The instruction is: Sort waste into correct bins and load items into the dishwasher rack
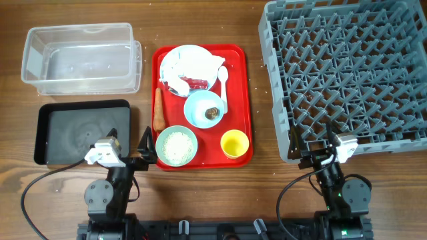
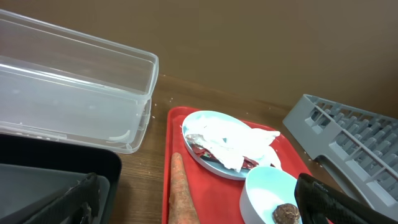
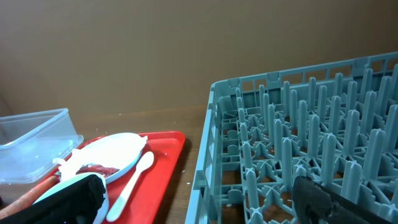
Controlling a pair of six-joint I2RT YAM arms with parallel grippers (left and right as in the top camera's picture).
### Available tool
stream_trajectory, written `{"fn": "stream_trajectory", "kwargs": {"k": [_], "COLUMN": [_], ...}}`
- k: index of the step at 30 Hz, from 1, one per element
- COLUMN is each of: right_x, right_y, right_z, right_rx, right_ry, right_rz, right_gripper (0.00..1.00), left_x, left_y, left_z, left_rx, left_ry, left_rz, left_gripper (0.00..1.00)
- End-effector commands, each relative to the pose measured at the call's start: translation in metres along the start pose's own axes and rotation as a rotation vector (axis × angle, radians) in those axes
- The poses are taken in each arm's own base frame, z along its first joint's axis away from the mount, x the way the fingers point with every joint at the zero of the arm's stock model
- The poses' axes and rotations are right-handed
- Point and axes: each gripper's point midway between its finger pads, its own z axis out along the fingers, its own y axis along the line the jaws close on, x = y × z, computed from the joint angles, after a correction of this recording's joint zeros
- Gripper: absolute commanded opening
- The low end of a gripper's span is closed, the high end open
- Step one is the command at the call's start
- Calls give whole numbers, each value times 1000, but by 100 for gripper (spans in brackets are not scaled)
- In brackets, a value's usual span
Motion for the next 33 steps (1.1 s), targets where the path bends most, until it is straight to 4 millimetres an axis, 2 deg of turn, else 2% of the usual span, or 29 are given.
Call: {"fn": "stream_trajectory", "kwargs": {"k": [1,22,25,27,29,33], "right_x": [-1,-1,-5,-10,-15,-33], "right_y": [-2,-1,5,14,30,55], "right_z": [0,0,0,-1,-3,-12], "right_rx": [13,10,-28,-78,-171,-296], "right_ry": [-7,-7,-21,-33,-43,-69], "right_rz": [5,8,82,119,107,53], "right_gripper": [100,100,100,100,100,100], "left_x": [4,4,1,-10,-18,-33], "left_y": [-1,-1,-2,-15,-19,-44], "left_z": [1,1,1,0,-1,-7], "left_rx": [11,11,13,82,98,229], "left_ry": [10,11,-3,-44,-75,-120], "left_rz": [20,20,18,19,23,47], "left_gripper": [100,100,100,100,100,100]}}
